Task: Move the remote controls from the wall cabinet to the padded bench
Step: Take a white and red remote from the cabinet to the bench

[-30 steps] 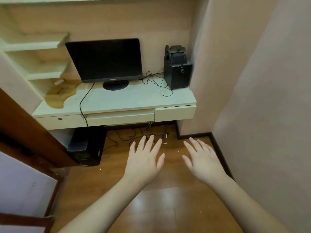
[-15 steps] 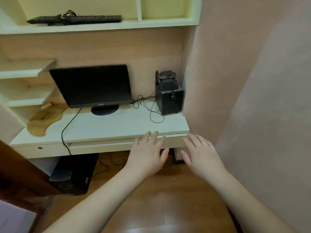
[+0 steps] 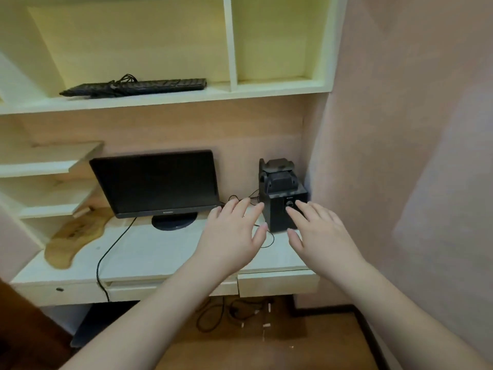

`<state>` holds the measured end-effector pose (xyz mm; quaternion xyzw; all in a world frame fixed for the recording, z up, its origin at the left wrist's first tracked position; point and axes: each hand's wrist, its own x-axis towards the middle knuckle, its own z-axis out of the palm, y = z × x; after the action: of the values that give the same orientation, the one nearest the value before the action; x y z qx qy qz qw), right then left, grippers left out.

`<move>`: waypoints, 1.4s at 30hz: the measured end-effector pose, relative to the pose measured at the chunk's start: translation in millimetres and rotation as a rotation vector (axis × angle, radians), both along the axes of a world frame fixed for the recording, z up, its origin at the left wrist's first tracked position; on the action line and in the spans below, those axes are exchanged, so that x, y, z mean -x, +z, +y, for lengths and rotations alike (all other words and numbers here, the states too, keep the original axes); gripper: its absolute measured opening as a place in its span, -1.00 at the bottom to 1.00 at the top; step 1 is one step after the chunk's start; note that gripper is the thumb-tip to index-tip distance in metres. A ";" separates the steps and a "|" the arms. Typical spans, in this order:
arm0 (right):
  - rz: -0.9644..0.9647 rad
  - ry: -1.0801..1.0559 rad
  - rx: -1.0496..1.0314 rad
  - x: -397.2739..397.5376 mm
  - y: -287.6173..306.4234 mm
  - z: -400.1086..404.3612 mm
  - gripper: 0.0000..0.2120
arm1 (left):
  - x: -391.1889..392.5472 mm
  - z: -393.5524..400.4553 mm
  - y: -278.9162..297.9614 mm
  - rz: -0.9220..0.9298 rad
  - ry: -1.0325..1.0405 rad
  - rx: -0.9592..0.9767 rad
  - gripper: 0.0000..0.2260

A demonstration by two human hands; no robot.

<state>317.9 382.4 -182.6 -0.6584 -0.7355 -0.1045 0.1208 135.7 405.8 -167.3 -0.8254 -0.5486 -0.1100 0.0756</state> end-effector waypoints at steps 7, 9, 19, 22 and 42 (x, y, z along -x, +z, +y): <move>0.017 -0.038 -0.120 43.5 42.7 84.6 -0.56 | 40.9 81.8 33.0 0.005 -0.063 -0.152 -0.50; 0.008 -0.056 -0.147 55.7 57.5 104.7 -0.55 | 53.9 104.7 49.9 0.011 -0.100 -0.190 -0.45; -0.052 -0.083 -0.208 69.4 130.5 175.1 -0.50 | 78.3 181.4 117.2 -0.094 -0.210 -0.330 -0.53; -0.062 -0.090 -0.222 61.1 154.7 190.3 -0.50 | 71.0 202.9 139.1 -0.147 -0.268 -0.242 -0.56; -0.110 0.055 -0.601 -38.8 296.1 284.7 -0.48 | -42.9 289.0 301.4 -0.225 -0.308 -0.487 -0.66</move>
<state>356.7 667.0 113.5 -0.5665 -0.6947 -0.3496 0.2726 178.6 694.8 134.0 -0.8391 -0.3796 -0.3389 0.1925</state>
